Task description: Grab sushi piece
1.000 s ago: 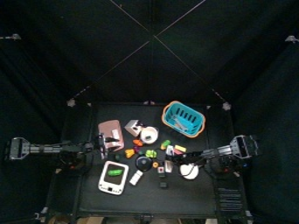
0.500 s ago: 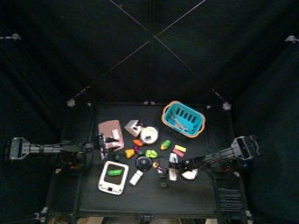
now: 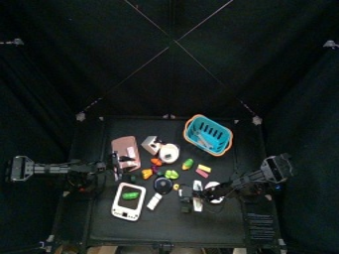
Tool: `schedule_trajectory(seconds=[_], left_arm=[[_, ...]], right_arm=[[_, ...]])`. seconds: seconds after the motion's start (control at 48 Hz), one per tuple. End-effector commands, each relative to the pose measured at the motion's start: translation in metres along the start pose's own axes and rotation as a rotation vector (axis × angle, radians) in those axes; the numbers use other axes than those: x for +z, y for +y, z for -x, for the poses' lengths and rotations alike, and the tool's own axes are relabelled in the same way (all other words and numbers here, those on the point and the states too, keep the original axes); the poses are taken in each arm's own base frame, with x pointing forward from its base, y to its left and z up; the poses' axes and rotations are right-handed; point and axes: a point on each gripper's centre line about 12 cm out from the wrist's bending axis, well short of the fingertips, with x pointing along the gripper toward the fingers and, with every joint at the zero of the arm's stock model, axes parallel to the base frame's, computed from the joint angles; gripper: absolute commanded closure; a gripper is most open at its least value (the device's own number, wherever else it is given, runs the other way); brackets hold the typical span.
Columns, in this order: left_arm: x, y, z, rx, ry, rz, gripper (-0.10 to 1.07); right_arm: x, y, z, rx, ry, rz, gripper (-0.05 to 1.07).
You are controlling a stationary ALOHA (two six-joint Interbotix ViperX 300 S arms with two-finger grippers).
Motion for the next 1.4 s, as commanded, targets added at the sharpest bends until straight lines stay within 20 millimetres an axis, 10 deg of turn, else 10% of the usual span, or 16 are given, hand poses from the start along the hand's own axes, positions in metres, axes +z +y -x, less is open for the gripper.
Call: schedule_trajectory(seconds=[0.0,1.375], left_arm=[[0.005,0.0,-0.002,0.0,-0.014,-0.001,0.21],[0.004,0.0,-0.001,0.001,-0.012,-0.001,0.21]], right_arm=[[0.007,0.002,-0.003,0.006,-0.012,-0.015,0.28],[-0.001,-0.001,-0.025,-0.035,0.059,-0.006,0.22]])
